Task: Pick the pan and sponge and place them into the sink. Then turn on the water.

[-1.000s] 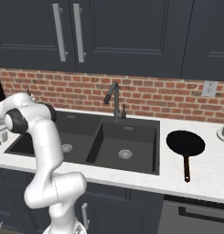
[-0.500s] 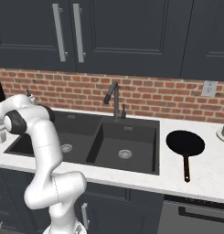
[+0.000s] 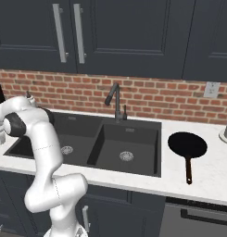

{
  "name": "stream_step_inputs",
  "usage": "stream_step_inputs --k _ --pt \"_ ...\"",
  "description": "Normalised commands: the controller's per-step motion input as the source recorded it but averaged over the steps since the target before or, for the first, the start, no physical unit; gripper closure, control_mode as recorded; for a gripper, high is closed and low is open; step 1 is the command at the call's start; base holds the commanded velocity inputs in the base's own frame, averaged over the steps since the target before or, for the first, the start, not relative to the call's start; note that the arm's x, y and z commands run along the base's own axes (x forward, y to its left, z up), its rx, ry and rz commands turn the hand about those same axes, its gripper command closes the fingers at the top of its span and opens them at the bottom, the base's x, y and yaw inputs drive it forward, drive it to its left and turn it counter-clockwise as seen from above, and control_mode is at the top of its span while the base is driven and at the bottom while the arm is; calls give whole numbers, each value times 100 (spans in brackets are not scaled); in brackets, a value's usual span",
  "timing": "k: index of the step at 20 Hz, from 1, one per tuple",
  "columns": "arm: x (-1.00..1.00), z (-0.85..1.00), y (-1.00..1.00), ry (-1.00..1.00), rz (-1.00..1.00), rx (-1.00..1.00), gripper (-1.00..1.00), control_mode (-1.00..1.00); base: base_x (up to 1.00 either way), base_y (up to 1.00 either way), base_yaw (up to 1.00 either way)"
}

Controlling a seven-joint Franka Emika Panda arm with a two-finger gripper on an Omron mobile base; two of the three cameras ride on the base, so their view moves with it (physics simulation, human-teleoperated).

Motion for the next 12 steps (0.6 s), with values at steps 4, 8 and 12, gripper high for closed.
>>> stream_step_inputs --k 4,8,12 --pt "0 -60 0 0 0 1 100 -100 0 0 0" --pt "0 -26 0 0 0 1 100 -100 0 0 0" --pt "0 0 0 0 0 0 100 -100 0 0 0"
